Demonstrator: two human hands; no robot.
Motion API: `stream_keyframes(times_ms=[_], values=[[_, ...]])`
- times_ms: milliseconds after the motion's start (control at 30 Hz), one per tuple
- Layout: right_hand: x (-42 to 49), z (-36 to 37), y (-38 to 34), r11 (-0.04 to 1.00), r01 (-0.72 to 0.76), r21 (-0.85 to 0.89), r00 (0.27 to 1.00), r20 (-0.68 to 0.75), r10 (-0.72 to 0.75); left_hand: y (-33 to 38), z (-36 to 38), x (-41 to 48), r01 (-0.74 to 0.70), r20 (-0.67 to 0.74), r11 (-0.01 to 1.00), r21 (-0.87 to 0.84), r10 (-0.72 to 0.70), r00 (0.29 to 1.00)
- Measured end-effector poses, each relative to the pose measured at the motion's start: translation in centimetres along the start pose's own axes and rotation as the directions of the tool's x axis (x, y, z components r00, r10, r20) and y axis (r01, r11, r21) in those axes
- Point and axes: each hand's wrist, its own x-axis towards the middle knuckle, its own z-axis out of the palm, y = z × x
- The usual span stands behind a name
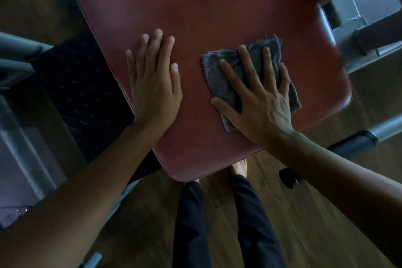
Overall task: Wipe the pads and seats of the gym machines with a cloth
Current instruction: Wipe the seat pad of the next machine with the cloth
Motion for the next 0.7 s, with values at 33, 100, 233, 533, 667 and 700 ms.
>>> stream_keyframes(times_ms=[33, 100, 233, 533, 667, 700], values=[[-0.1, 0.2, 0.1, 1.000, 0.022, 0.004, 1.000, -0.022, -0.022, 0.2, 0.1, -0.1, 0.010, -0.009, 1.000, 0.005, -0.010, 1.000], [-0.3, 0.5, 0.4, 0.997, 0.080, 0.012, 0.995, -0.069, -0.079, 0.4, 0.3, -0.1, 0.023, -0.028, 0.999, 0.025, -0.022, 0.999], [-0.5, 1.3, 0.8, 0.986, 0.165, 0.035, 0.974, -0.164, -0.157, 0.5, 0.4, -0.1, 0.033, -0.043, 0.999, 0.022, -0.032, 0.999], [0.4, 1.0, 0.8, 0.937, 0.147, 0.317, 0.979, -0.183, -0.091, 1.1, -0.8, 0.0, 0.108, 0.104, 0.993, -0.056, -0.102, 0.989], [0.1, -2.7, 0.7, 0.811, 0.063, 0.582, 0.998, -0.052, -0.040, 3.6, -4.8, -1.0, 0.273, 0.245, 0.928, -0.252, -0.212, 0.946], [-0.3, -4.2, 0.4, 0.783, 0.033, 0.621, 0.999, -0.021, -0.025, 4.5, -6.5, -1.5, 0.316, 0.259, 0.903, -0.289, -0.244, 0.934]])
